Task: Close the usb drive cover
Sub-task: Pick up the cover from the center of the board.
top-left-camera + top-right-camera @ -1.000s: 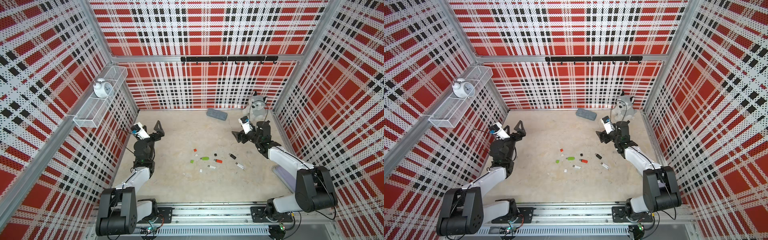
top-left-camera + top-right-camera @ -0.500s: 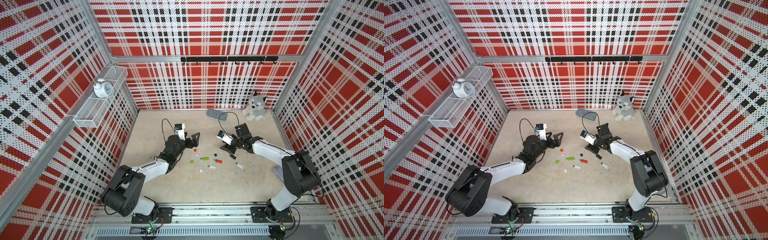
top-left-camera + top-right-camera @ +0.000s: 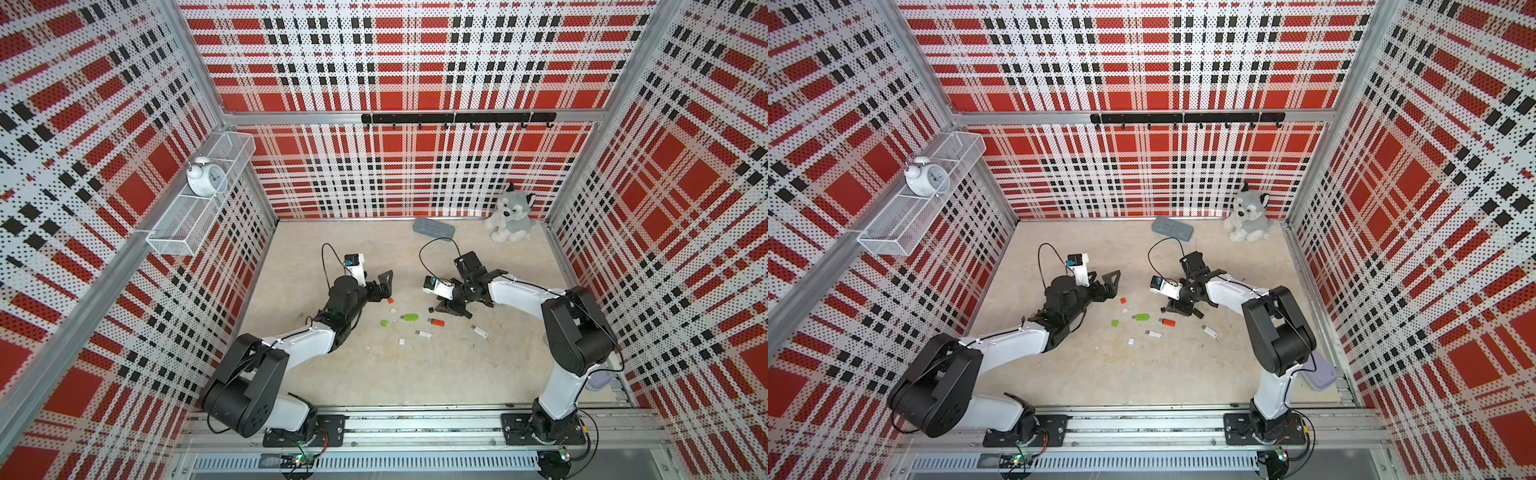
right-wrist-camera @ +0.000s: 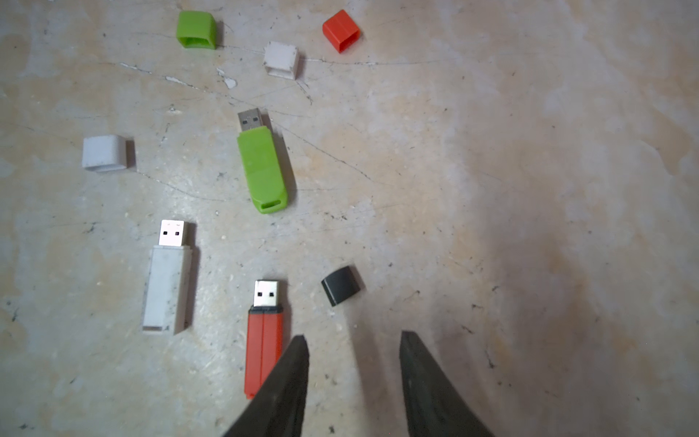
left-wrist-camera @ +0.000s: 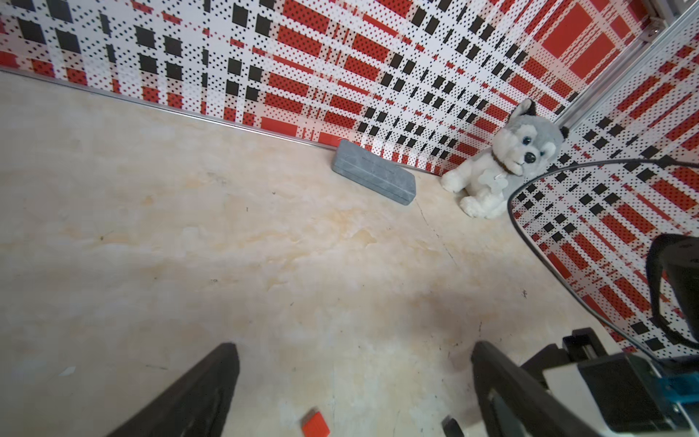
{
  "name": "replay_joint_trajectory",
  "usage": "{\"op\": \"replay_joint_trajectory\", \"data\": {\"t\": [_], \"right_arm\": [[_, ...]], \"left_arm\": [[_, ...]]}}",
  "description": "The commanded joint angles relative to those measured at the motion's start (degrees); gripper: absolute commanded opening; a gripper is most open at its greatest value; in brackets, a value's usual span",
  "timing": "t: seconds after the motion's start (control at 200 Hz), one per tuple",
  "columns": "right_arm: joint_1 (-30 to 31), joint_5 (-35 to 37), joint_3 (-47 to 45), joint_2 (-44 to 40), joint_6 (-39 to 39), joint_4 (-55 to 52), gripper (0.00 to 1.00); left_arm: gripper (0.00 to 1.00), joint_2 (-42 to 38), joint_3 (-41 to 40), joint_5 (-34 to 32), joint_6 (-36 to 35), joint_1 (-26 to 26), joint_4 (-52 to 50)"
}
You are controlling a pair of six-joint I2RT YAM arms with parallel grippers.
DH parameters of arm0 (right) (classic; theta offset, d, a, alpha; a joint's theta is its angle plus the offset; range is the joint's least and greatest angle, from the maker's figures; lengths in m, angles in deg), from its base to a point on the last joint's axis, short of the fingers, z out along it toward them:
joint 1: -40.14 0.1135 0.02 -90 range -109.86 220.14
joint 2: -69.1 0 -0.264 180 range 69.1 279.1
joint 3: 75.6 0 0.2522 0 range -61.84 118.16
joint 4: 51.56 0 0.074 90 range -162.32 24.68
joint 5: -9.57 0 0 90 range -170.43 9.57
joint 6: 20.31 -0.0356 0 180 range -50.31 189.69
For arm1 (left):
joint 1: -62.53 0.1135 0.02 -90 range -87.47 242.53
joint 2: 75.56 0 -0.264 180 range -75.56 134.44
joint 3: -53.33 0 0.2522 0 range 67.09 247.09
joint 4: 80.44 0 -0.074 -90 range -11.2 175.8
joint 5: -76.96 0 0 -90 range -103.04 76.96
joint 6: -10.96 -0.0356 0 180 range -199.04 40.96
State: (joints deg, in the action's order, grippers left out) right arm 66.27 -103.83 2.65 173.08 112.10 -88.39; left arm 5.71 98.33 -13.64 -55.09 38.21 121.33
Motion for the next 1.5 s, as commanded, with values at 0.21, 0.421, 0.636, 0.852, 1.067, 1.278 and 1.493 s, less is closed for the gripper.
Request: {"op": "replay_joint_trajectory", "data": {"t": [0.21, 0.421, 0.636, 0.852, 1.067, 1.278, 1.493], "right_arm": [[1.1, -2.0, 4.1, 4.5, 6.2, -4.3, 0.42], [1.1, -3.3, 6.4, 6.7, 7.6, -6.4, 0.39], [1.2, -3.4, 8.5, 8.9, 9.3, -8.8, 0.36], [1.1, -5.3, 10.1, 10.7, 10.9, -12.2, 0.33], [1.1, -5.0, 10.7, 11.5, 11.2, -13.0, 0.30], [1.1, -3.3, 11.4, 12.1, 7.3, -11.2, 0.37], [1.3, -3.4, 10.2, 10.2, 3.2, -9.8, 0.44]], "left_arm": [[0.98, -2.5, -1.9, 0.4, 0.7, 2.2, 1.8], [0.98, -1.9, -1.9, 1.8, 0.6, 2.4, 1.8], [0.98, -1.5, -1.7, 2.5, 0.7, 2.4, 1.8], [0.98, -0.8, -1.4, 3.5, 0.7, 2.6, 1.7], [0.98, -0.1, -1.0, 4.3, 1.0, 2.5, 1.7], [0.98, -0.1, -0.7, 4.9, 1.2, 2.5, 1.7], [0.98, -0.3, -0.7, 4.8, 1.3, 2.6, 1.7]]}}
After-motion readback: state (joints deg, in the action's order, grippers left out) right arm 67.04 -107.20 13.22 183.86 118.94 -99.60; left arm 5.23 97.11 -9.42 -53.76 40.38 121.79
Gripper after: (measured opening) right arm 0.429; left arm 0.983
